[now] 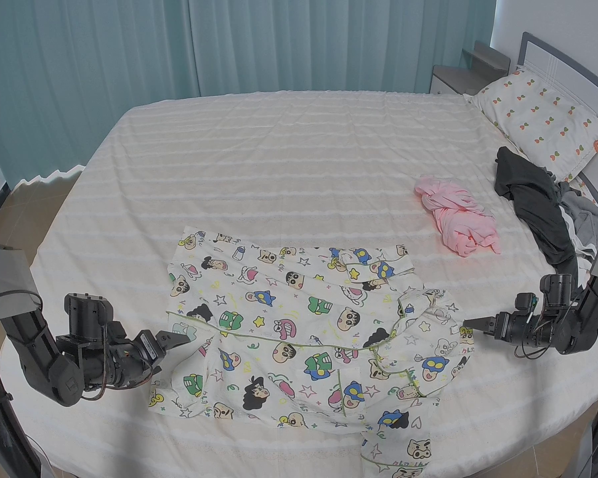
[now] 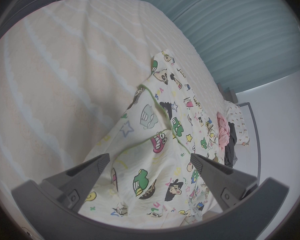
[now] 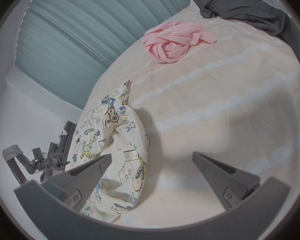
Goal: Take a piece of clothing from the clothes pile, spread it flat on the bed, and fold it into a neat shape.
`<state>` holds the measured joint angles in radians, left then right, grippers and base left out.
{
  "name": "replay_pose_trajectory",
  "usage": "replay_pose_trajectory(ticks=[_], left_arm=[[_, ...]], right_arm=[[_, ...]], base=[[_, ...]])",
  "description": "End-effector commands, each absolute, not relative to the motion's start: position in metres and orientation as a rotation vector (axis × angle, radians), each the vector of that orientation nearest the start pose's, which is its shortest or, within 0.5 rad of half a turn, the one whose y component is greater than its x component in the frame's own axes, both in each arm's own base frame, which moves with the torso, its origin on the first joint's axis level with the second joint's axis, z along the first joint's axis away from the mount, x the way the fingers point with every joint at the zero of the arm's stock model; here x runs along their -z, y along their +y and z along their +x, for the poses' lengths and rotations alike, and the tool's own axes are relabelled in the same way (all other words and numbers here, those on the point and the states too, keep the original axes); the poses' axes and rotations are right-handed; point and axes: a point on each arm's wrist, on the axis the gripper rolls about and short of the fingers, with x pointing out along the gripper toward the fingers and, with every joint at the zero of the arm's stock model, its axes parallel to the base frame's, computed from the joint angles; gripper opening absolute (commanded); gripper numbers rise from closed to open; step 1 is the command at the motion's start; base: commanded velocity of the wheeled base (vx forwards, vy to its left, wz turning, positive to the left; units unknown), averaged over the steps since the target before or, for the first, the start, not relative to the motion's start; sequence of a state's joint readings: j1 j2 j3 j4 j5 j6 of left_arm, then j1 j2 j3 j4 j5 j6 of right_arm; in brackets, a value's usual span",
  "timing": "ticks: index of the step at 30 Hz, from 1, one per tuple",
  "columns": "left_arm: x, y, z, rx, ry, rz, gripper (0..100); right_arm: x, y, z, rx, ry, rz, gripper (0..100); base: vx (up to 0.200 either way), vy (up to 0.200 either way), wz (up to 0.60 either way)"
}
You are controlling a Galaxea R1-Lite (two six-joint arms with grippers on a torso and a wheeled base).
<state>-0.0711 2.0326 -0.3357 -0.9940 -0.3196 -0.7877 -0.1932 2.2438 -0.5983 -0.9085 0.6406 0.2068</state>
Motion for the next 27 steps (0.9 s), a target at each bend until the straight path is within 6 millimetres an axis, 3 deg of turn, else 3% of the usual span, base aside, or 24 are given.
replay_pose_trajectory(ticks=[1, 14, 27], left_arm=[[-0.017, -0.03, 0.256, 0.07, 0.843, -0.822, 100], [-0.005, -0.052, 0.249, 0.029, 0.907, -0.802, 100], [0.0, -0.054, 0.252, -0.029, 0.897, -0.786, 100]], right_arm=[[0.013, -0.049, 0.318, -0.365, 0.725, 0.476, 100], [0.014, -0.048, 0.317, -0.367, 0.727, 0.475, 100], [0.014, -0.047, 0.318, -0.371, 0.726, 0.471, 100]], base=[[0.0, 0.0, 0.0], [0.0, 0.0, 0.0], [0.0, 0.0, 0.0]])
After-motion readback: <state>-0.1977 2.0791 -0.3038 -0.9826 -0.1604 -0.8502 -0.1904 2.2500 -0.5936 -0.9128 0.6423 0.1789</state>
